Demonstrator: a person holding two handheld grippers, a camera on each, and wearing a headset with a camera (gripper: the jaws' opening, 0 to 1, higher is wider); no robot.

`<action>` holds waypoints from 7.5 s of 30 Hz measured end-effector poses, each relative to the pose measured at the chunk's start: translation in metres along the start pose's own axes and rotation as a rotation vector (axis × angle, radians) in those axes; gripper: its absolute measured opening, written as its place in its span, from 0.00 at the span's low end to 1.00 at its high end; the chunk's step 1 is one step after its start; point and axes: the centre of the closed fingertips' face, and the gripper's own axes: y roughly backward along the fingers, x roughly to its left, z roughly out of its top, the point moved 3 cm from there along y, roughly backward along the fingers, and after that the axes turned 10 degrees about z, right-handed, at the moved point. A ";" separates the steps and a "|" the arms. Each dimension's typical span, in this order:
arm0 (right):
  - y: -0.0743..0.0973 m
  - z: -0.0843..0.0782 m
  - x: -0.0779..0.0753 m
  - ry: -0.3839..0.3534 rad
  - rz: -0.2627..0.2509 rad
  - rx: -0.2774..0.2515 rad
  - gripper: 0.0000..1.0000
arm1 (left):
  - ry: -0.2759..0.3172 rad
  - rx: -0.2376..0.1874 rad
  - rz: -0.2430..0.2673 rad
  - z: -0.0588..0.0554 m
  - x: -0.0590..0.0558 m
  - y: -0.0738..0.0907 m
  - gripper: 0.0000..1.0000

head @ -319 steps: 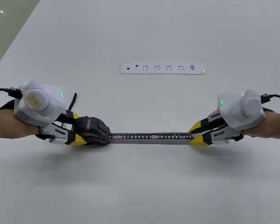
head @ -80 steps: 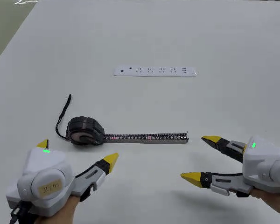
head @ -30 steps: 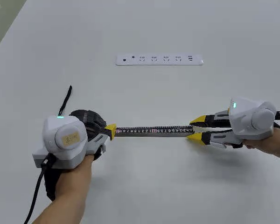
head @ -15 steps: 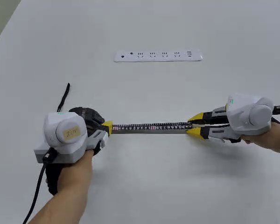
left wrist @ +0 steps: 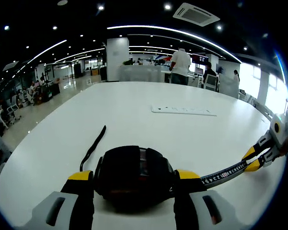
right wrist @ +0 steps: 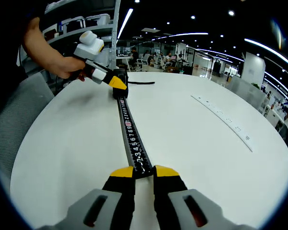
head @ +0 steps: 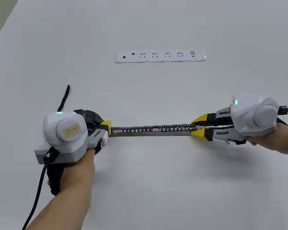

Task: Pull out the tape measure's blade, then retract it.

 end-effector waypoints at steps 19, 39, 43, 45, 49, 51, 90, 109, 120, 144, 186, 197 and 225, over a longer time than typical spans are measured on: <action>0.000 0.001 0.000 0.019 0.013 0.017 0.12 | -0.040 0.007 -0.009 0.000 0.001 0.001 0.58; 0.002 0.004 0.001 0.029 0.016 0.038 0.12 | -0.023 0.030 -0.036 -0.001 0.003 0.003 0.58; 0.001 0.004 0.001 0.028 0.016 0.037 0.12 | -0.021 0.033 -0.040 -0.001 0.002 0.003 0.58; 0.001 0.005 0.001 0.030 0.018 0.039 0.12 | -0.021 0.035 -0.042 -0.001 0.003 0.002 0.58; 0.000 0.006 0.002 0.025 0.020 0.037 0.12 | -0.017 0.039 -0.045 -0.001 0.003 0.002 0.58; -0.002 0.007 0.002 0.025 0.022 0.036 0.12 | -0.017 0.040 -0.046 -0.001 0.003 0.002 0.58; -0.035 0.032 0.005 0.026 0.055 0.009 0.12 | 0.008 0.054 -0.060 -0.001 0.005 0.001 0.59; -0.049 0.046 0.011 0.026 0.071 0.002 0.12 | 0.013 0.060 -0.067 -0.001 0.004 0.001 0.59; -0.060 0.054 0.013 0.026 0.082 -0.006 0.12 | 0.013 0.062 -0.070 -0.001 0.004 0.001 0.59; -0.079 0.064 0.011 0.033 0.096 -0.010 0.12 | 0.032 0.075 -0.084 -0.001 0.006 0.001 0.59; -0.114 0.090 0.017 0.035 0.112 -0.044 0.12 | 0.049 0.089 -0.107 0.000 0.006 0.003 0.59; -0.135 0.106 0.021 0.046 0.119 -0.054 0.12 | 0.060 0.095 -0.112 0.001 0.007 0.003 0.59; -0.169 0.128 0.027 0.060 0.143 -0.062 0.13 | 0.078 0.105 -0.118 0.001 0.008 0.002 0.60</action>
